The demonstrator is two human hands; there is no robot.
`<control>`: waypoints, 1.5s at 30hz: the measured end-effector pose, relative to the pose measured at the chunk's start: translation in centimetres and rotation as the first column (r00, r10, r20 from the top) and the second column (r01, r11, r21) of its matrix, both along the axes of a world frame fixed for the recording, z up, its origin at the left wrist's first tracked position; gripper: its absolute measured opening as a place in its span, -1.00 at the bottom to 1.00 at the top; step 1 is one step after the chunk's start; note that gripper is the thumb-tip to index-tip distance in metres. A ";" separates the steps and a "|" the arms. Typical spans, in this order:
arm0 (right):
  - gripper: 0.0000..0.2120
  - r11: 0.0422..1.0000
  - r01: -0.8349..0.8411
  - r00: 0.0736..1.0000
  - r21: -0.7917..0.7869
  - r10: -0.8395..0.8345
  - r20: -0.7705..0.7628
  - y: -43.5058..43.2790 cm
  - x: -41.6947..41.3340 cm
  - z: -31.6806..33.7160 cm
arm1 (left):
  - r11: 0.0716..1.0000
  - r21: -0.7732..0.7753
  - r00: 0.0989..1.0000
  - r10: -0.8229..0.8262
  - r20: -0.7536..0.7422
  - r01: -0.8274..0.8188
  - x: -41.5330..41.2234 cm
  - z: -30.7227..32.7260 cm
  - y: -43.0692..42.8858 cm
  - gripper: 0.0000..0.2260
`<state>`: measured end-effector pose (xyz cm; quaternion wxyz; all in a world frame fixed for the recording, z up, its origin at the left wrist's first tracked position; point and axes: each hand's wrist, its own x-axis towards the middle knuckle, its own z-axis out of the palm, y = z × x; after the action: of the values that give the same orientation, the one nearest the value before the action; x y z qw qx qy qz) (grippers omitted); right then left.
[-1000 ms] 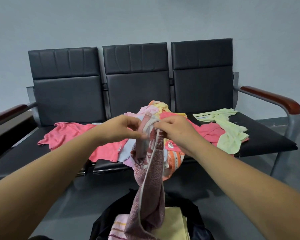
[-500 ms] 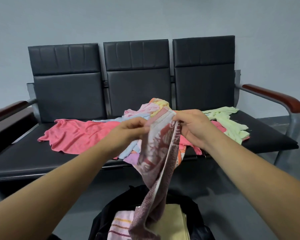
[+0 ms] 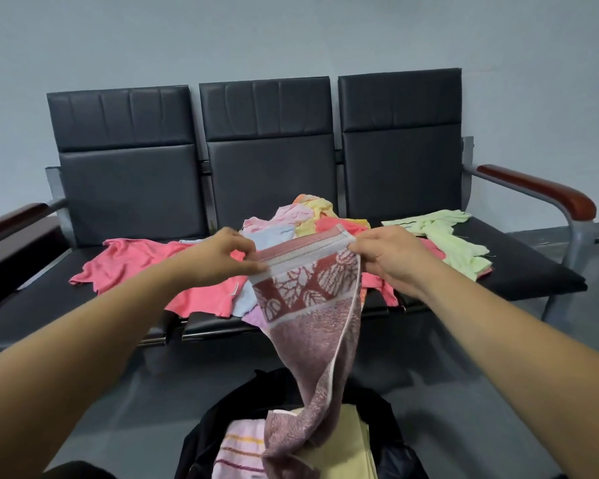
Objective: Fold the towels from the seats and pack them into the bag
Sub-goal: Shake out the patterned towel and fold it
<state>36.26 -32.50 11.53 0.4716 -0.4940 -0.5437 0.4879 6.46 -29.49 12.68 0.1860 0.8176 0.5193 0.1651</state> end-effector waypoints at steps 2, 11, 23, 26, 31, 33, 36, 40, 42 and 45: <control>-0.86 0.999 0.047 0.990 0.013 -0.049 0.134 0.8 0.1 0.4 | 0.995 -0.097 0.983 0.035 0.178 -0.018 0.4 1.3 0.0 -0.71; -0.73 0.957 -0.287 0.823 0.045 0.271 -0.499 2.5 0.5 12.1 | 0.993 0.022 0.553 -0.084 0.829 0.118 3.2 14.3 -0.7 -0.83; -0.79 0.990 0.061 0.976 0.129 -0.032 -0.214 2.4 -0.6 12.7 | 0.976 0.137 0.763 0.042 0.645 -0.169 2.0 13.3 -1.2 -0.86; -0.79 0.991 0.010 0.972 0.135 0.022 -0.232 1.9 -0.9 12.4 | 0.980 0.129 0.734 0.023 0.679 -0.150 1.7 13.0 -1.4 -0.89; -0.88 0.973 -0.021 0.891 0.228 0.121 -0.437 1.6 -1.3 13.0 | 0.995 0.097 0.571 -0.076 0.817 -0.006 1.5 14.0 -1.4 -0.88; -0.81 0.963 -0.099 0.816 0.251 0.223 -0.533 1.6 -1.2 13.4 | 0.993 0.087 0.458 -0.114 0.882 0.080 1.5 14.7 -1.4 -0.81; -0.92 0.974 -0.106 0.975 0.198 0.141 -0.172 1.3 -2.0 12.7 | 0.997 0.072 0.762 -0.064 0.644 0.023 1.9 14.4 -1.1 -0.85; -0.91 0.985 -0.076 0.968 0.155 0.110 -0.226 1.4 -1.6 11.4 | 0.997 0.039 0.747 0.021 0.664 -0.063 1.6 13.1 -0.5 -0.84; -0.93 0.987 -0.042 0.953 0.155 0.086 -0.289 1.6 -1.2 10.7 | 0.997 0.030 0.727 0.035 0.685 -0.076 1.3 12.5 -0.2 -0.86; -0.89 0.989 0.019 0.971 0.149 0.017 -0.238 1.9 -1.0 9.6 | 0.999 -0.012 0.742 0.044 0.669 -0.048 1.3 11.7 0.0 -0.87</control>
<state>35.30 -30.61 21.16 0.5695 -0.3949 -0.5180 0.5014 7.77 -29.47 24.34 0.3529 0.6918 0.4378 0.4530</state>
